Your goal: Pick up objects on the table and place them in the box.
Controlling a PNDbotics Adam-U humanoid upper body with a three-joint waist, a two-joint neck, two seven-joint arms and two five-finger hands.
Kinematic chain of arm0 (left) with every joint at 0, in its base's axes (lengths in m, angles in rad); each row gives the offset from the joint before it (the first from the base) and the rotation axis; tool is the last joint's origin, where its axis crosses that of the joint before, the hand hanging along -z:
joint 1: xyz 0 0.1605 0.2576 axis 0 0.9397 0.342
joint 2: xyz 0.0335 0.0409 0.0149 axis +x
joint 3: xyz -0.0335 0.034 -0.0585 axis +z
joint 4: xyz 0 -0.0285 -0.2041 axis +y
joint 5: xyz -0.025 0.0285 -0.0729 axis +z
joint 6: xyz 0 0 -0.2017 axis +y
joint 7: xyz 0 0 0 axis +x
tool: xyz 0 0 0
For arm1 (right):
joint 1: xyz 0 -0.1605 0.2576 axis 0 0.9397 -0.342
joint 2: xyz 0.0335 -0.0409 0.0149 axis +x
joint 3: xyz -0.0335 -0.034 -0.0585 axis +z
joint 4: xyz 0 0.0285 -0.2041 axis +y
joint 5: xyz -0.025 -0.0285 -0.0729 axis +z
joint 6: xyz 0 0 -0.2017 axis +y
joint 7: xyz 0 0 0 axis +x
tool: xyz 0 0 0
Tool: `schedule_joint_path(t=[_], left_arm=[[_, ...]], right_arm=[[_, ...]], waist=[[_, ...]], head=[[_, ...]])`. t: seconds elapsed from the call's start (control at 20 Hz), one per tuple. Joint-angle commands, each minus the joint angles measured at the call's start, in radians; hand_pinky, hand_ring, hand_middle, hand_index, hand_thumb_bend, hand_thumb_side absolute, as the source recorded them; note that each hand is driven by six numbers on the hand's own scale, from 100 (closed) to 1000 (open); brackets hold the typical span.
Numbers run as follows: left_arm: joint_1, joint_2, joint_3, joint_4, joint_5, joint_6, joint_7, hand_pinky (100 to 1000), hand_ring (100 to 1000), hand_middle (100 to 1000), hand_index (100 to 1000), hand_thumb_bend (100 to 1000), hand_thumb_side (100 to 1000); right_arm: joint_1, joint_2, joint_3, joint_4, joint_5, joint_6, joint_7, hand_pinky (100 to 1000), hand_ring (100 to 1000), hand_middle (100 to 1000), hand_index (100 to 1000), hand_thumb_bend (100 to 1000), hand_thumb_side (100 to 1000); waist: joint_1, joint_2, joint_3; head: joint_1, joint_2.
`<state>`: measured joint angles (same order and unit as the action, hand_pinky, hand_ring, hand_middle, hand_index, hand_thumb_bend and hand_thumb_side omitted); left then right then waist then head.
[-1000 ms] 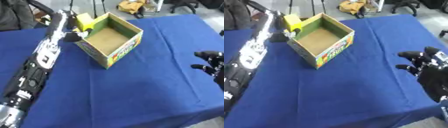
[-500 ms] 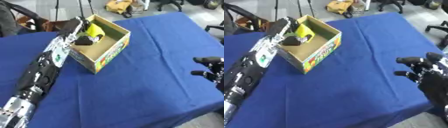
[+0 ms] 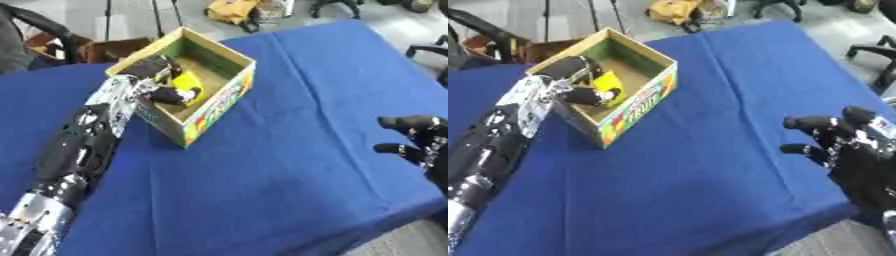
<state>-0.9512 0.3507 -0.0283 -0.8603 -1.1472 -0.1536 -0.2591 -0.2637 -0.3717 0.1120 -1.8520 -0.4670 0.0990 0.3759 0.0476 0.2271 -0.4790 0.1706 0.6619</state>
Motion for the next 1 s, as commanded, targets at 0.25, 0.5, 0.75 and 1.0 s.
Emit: schedule_joint_path(t=[0.25,0.5,0.75,1.0], left_arm=[[-0.008,0.012,0.013,-0.059,0.005,-0.018,0.051,875,894,888,906,973,1000],[0.031,0.019,0.014,-0.216,0.227,-0.001,0.246,704,748,731,794,773,861],[0.164,0.044,-0.005,-0.492,0.687,0.015,0.279,599,637,614,699,530,868],[0.390,0.068,0.052,-0.804,1.133,0.052,0.275,546,598,571,654,478,875]], right_arm=[[-0.001,-0.019,-0.005,-0.014,-0.001,-0.003,0.001,786,1000,755,756,100,1000],[0.020,-0.025,-0.015,-0.013,-0.005,-0.006,-0.008,786,1000,755,756,100,1000],[0.049,-0.034,-0.033,-0.016,-0.007,-0.012,-0.023,786,1000,755,756,100,1000],[0.071,-0.035,-0.050,-0.021,-0.013,-0.014,-0.040,785,1000,754,755,100,1000]], waist=[[-0.015,-0.033,0.015],[-0.026,-0.050,0.066],[-0.033,-0.068,0.154],[-0.034,-0.075,0.226]], head=[[-0.009,-0.004],[-0.036,0.013],[-0.080,0.032],[-0.124,0.041]])
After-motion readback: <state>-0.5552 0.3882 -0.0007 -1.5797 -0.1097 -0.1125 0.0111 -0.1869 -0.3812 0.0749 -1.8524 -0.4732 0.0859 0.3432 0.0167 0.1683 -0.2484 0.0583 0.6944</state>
